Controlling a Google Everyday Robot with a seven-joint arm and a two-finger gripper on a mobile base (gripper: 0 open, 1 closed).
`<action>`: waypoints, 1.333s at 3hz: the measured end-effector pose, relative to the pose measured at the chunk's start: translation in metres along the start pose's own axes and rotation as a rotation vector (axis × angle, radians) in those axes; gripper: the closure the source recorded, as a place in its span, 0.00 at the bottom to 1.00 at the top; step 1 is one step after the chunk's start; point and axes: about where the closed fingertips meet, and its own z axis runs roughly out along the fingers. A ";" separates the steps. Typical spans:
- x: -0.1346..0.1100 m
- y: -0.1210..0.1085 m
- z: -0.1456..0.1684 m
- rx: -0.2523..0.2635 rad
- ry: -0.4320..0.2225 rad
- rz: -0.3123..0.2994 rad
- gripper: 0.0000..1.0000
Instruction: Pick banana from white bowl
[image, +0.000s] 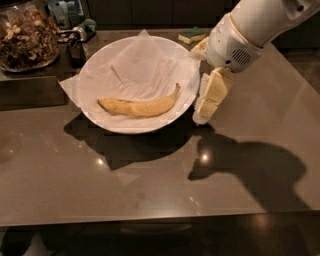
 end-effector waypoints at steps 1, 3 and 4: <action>-0.035 -0.007 0.016 -0.033 -0.073 -0.083 0.00; -0.058 -0.016 0.034 -0.050 -0.111 -0.121 0.00; -0.056 -0.037 0.065 -0.052 -0.153 -0.073 0.00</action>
Offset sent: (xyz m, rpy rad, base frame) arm 0.0329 0.0955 0.0023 0.1263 -0.0313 0.1954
